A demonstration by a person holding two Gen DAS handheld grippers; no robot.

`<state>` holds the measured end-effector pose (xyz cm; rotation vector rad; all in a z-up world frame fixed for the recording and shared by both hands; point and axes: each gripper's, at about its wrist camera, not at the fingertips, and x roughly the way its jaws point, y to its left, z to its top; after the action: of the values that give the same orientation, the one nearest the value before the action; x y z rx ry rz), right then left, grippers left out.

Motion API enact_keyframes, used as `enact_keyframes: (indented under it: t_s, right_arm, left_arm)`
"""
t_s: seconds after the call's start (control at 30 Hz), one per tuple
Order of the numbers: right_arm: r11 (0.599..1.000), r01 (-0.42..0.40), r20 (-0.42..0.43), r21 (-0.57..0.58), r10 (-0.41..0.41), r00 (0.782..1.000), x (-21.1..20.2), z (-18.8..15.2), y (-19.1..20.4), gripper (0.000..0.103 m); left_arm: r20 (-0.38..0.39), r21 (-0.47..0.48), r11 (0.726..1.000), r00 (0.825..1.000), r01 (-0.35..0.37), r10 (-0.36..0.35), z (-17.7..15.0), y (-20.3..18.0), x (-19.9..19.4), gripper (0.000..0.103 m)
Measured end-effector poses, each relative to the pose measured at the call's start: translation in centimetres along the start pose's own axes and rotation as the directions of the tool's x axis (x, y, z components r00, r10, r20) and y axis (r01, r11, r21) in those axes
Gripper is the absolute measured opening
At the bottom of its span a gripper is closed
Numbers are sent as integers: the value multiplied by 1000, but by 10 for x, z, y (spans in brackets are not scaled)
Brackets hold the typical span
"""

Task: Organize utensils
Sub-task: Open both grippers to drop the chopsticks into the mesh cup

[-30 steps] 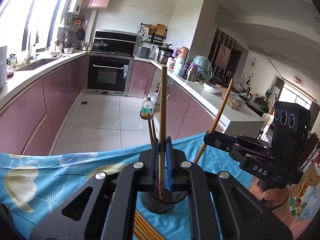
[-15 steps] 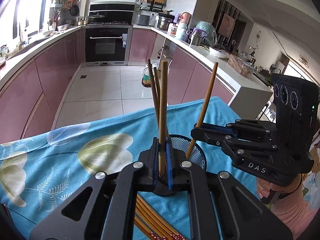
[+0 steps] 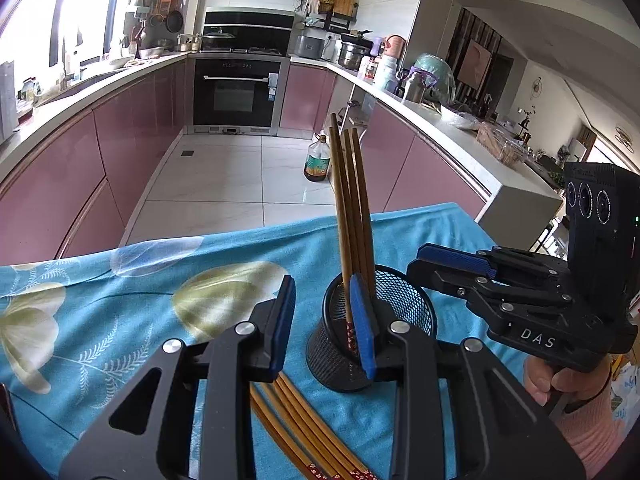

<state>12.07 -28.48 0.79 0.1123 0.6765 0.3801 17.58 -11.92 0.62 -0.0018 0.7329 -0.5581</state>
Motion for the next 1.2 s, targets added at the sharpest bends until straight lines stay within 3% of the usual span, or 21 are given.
enact_keyframes:
  t_s: [0.27,0.43,0.6,0.87,1.2]
  right_arm:
    - [998,-47,56,-46,50,997,-27,-16,21,31]
    - [990,-110,59,-87,115,992,-41,-34,41,36]
    - [982,-157,-28,-108,155,988,-27,-63,59,40]
    - [992,-128,-196,-23,121,973,20,-106,60,39]
    - [993,-114,-221,7,113,969,29,-120,62,39]
  left_arm:
    - [112,9,997,991,-76,74,-26,11,-49,46]
    - [126,10,991,983,-135,133,-51,22,-67,53]
    - [53,-15,986,985,-164,164,-84,36,-63,55]
    - [-114,-29,984,979,-175,171,-133,43,-25,55]
    - [-188,-32,992,975,-123,115,-146,31,0,59]
